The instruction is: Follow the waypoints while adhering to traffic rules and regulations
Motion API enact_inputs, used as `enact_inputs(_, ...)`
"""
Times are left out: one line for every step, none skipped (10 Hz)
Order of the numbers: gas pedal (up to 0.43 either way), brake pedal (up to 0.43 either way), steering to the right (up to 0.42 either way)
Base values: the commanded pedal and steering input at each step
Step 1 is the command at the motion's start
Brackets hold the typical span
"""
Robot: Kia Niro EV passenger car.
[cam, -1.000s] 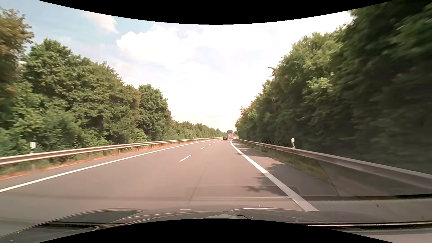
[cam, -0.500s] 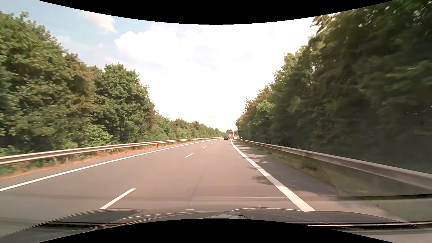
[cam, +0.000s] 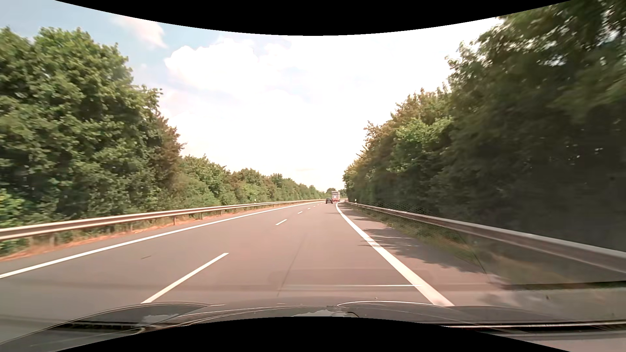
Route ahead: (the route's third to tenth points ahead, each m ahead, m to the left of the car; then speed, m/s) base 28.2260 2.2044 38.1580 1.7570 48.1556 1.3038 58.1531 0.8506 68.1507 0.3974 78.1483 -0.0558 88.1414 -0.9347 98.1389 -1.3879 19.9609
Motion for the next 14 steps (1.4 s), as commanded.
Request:
enact_inputs(0.189, 0.0, 0.001)
enact_inputs(0.189, 0.0, 0.001)
enact_inputs(0.189, 0.0, 0.001)
enact_inputs(0.189, 0.0, 0.001)
enact_inputs(0.189, 0.0, 0.0)
enact_inputs(0.189, 0.0, 0.0)
enact_inputs(0.189, 0.0, 0.0)
enact_inputs(0.197, 0.0, 0.001)
enact_inputs(0.197, 0.0, 0.0)
enact_inputs(0.197, 0.0, 0.001)
enact_inputs(0.197, 0.0, 0.0)
enact_inputs(0.197, 0.0, 0.0)
enact_inputs(0.197, 0.0, 0.0)
enact_inputs(0.197, 0.0, 0.0)
